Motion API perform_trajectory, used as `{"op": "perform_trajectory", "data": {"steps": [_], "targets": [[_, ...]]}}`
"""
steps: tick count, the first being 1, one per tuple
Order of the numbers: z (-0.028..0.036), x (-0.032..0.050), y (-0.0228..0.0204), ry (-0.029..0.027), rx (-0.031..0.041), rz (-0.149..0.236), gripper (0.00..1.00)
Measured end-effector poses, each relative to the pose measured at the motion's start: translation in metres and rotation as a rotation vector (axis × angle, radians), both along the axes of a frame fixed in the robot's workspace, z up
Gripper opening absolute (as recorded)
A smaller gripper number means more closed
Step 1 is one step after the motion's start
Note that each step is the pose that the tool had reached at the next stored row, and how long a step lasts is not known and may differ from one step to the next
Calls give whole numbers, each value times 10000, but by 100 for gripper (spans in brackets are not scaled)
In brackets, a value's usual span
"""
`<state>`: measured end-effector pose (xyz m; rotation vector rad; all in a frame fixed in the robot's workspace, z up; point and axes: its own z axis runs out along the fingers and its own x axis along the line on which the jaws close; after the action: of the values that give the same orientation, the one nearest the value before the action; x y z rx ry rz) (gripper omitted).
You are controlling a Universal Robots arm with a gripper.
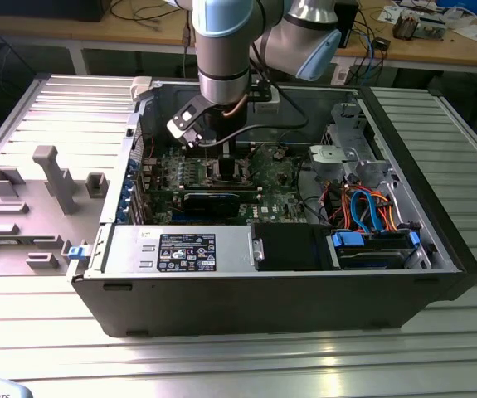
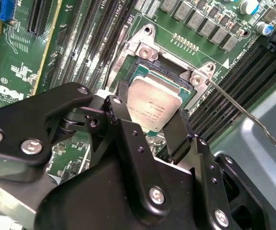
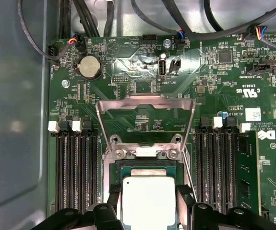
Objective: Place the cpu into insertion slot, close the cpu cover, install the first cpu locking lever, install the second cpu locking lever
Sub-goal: 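Place the cpu into insertion slot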
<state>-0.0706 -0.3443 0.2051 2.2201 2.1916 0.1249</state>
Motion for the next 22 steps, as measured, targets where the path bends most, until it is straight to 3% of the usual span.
{"op": "perform_trajectory", "data": {"steps": [6, 12, 18, 20, 22], "targets": [[-39, 0, 1, 0, -5, -20, 54], [-67, 1, -1, 4, -78, -21, 54], [-71, 2, 0, 1, -74, -19, 54], [-74, 3, 1, -3, -69, -20, 62], [-72, 2, 0, -1, -73, -19, 62]]}}
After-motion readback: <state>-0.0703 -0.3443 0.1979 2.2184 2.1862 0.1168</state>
